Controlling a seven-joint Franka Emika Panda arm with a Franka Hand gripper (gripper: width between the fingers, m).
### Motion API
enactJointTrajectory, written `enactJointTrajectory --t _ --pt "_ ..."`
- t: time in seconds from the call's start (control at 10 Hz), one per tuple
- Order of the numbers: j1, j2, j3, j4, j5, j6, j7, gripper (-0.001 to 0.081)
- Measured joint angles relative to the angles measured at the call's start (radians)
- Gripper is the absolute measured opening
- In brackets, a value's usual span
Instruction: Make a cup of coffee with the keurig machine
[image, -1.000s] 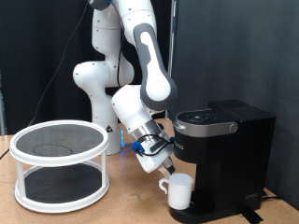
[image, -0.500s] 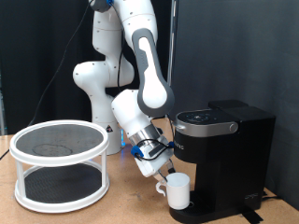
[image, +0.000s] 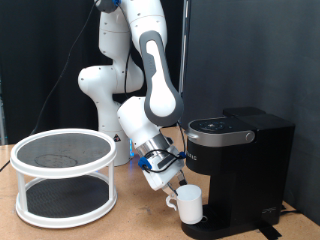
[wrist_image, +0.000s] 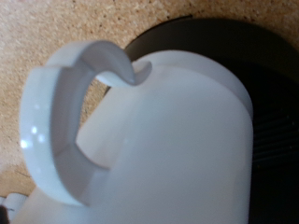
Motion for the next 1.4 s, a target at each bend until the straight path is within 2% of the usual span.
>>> enactJointTrajectory --t 0.2,0.4,0.6,0.8,0.9,1.1,1.4 --pt "0.0 -0.008 0.001 -0.001 0.0 -0.03 0.005 0.0734" --pt "0.0 -0.043 0.002 -0.011 -0.046 -0.039 0.067 0.0734" --pt "-0.002 -0.094 -0.001 -0.046 -0.178 -0.02 0.191 0.0734" --pt "-0.015 -0.129 -0.011 -0.109 -0.386 0.026 0.341 0.0734" --pt "-0.026 -0.128 -0.018 -0.135 -0.429 0.032 0.365 0.0734" --pt "-0.042 -0.117 -0.031 -0.155 -0.388 0.025 0.297 0.0734" --pt "-0.049 -0.103 -0.033 -0.154 -0.298 -0.012 0.197 0.0734"
